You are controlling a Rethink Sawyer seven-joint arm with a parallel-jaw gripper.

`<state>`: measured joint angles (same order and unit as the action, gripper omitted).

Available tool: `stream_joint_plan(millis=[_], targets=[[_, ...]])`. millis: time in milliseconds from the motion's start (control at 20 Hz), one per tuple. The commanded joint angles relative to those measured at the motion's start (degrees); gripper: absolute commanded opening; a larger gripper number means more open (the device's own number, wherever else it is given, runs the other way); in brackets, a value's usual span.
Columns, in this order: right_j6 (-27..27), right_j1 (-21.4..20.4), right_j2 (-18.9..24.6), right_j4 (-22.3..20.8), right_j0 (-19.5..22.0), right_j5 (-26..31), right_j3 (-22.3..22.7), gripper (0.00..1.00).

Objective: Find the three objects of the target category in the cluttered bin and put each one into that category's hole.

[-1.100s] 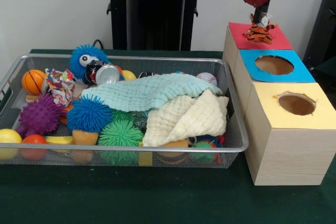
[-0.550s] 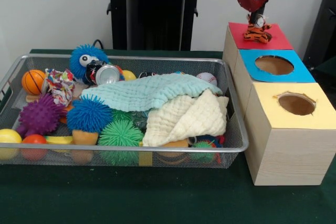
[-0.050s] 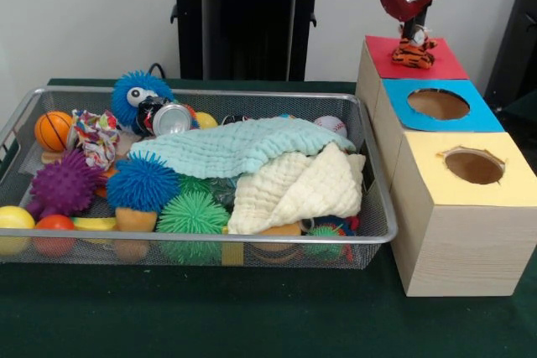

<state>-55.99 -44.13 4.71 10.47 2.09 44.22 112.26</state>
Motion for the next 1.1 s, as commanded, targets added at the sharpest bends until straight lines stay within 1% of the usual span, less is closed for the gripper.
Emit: stream_joint_plan(millis=[50, 500, 750, 800, 1100], targets=[[-15.46, 2.93, 2.36, 3.68, -0.19, -4.59, 3.52, 0.0], [-15.95, 4.5, 1.33, 3.05, -1.07, -4.16, 2.59, 0.0], [-16.78, 5.37, 0.48, 2.69, -2.13, -2.18, 0.99, 0.0], [-16.8, 5.45, 0.09, 2.47, -2.4, -1.85, 0.82, 1.0], [-17.1, 5.69, -0.65, 1.99, -3.07, -0.23, 0.17, 1.0]])
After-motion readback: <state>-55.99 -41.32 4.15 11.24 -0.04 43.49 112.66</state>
